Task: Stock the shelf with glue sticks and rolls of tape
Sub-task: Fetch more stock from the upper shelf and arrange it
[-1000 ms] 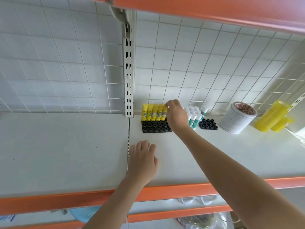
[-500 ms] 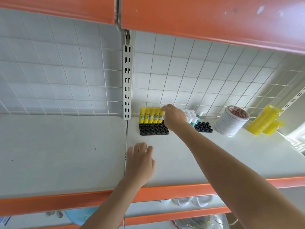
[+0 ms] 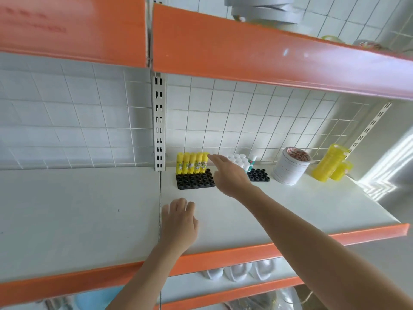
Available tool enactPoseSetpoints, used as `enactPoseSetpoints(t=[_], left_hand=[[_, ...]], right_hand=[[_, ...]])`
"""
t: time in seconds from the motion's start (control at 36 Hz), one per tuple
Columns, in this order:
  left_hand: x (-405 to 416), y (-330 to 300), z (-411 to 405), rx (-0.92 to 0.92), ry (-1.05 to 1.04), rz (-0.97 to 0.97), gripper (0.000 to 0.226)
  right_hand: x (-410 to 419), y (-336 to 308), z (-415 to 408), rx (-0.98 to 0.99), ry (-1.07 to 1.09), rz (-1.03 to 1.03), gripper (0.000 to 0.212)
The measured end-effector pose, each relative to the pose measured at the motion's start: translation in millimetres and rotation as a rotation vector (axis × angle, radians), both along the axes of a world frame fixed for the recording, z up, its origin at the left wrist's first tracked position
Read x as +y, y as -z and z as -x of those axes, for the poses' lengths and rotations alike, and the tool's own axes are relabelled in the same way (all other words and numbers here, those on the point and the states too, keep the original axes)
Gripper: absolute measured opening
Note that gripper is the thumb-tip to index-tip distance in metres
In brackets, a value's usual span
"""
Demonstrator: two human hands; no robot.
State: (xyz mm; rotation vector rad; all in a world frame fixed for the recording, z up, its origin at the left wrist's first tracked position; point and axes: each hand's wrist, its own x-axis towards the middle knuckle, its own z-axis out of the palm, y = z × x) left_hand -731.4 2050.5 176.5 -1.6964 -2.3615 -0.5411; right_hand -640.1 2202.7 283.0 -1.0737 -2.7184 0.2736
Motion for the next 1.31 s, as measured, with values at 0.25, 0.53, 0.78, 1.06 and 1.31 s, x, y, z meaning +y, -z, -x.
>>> enactPoseSetpoints(t=[0.25, 0.53, 0.78, 1.06, 1.31], left_hand=[[-3, -57, -15, -0.163, -0.004, 0.441, 0.025], [-13, -189, -106, -0.224, 0.124, 0.121, 0.015], [-46, -306, -176, -0.186, 0.212, -0.154, 0.013], [-44, -398, -180, 0.033, 0.189, -0.395, 0.015], [-10, -440, -135, 0.294, 0.000, -0.316, 0.016]], right_hand=[[-25, -16, -75, 0.019, -0.076, -0.048, 0.061], [-52, -94, -174, 0.200, -0.119, -0.182, 0.046], [-78, -161, -246, 0.538, -0.190, -0.450, 0.037], [-74, -238, -250, 0.665, -0.264, -0.635, 0.032], [-37, -289, -206, 0.556, -0.238, -0.552, 0.027]])
